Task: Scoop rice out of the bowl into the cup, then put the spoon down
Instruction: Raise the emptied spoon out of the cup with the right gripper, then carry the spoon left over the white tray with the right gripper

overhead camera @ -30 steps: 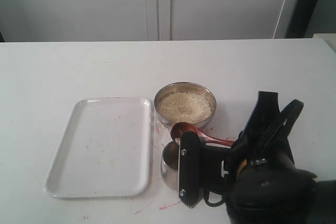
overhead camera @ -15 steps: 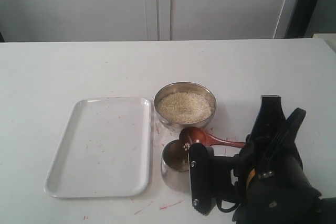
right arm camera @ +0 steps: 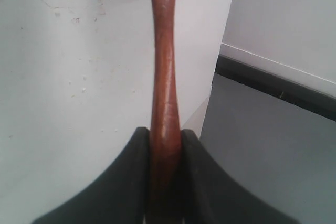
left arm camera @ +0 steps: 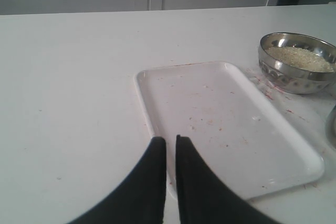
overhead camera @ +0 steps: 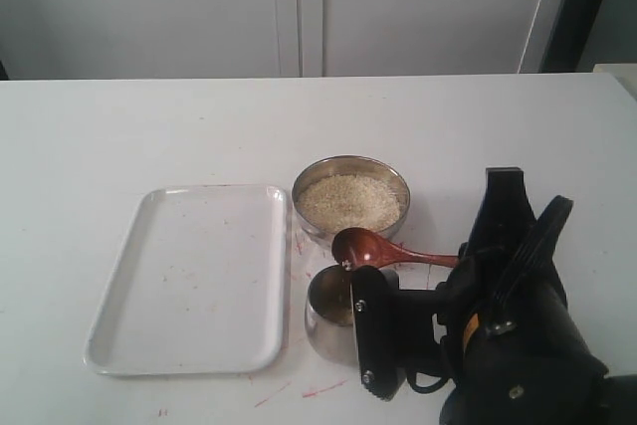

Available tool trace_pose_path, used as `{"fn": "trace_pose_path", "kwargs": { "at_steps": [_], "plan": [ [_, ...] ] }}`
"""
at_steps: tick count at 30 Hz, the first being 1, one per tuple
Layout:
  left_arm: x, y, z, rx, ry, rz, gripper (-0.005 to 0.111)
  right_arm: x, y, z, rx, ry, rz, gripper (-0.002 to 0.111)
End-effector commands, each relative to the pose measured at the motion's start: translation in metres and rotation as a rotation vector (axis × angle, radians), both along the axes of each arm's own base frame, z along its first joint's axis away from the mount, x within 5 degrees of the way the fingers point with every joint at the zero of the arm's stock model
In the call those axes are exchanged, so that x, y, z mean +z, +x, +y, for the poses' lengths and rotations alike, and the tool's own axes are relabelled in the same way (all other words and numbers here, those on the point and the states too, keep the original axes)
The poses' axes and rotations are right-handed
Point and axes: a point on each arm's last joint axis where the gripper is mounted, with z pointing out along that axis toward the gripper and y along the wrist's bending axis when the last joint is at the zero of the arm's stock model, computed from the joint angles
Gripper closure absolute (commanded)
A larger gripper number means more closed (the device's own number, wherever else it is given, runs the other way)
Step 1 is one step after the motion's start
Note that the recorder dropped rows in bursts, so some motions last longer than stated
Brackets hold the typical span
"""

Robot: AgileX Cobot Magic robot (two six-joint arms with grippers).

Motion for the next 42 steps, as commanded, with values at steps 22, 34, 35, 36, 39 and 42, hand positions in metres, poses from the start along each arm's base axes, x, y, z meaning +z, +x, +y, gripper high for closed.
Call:
{"fn": "trace_pose_path", "kwargs": {
  "at_steps": [22, 34, 35, 36, 39, 42],
  "plan": [
    [0.002, 0.000, 0.000, -0.007, -0.011, -0.007, 0.092, 0.001, -0.004, 0.001, 0.039, -0.039, 0.011, 0.108],
    [0.002, 0.000, 0.000, -0.007, -0.011, -0.007, 0.092, -0.005, -0.010, -0.001, -0.196, 0.223, 0.007, 0.108],
    [0.002, 0.000, 0.000, -0.007, -0.011, -0.007, 0.092, -0.006, -0.012, -0.001, -0.237, 0.260, 0.017, 0.108],
    [0.002, 0.000, 0.000, -0.007, -0.011, -0.007, 0.092, -0.005, -0.013, 0.001, -0.271, 0.298, 0.024, 0.108],
    [0.002, 0.000, 0.000, -0.007, -0.011, -0.007, 0.092, -0.001, -0.018, 0.003, -0.401, 0.433, 0.056, 0.108],
    [0.002, 0.000, 0.000, -0.007, -0.011, -0.007, 0.092, 0.005, -0.024, 0.003, -0.550, 0.604, 0.050, 0.108]
  ]
}}
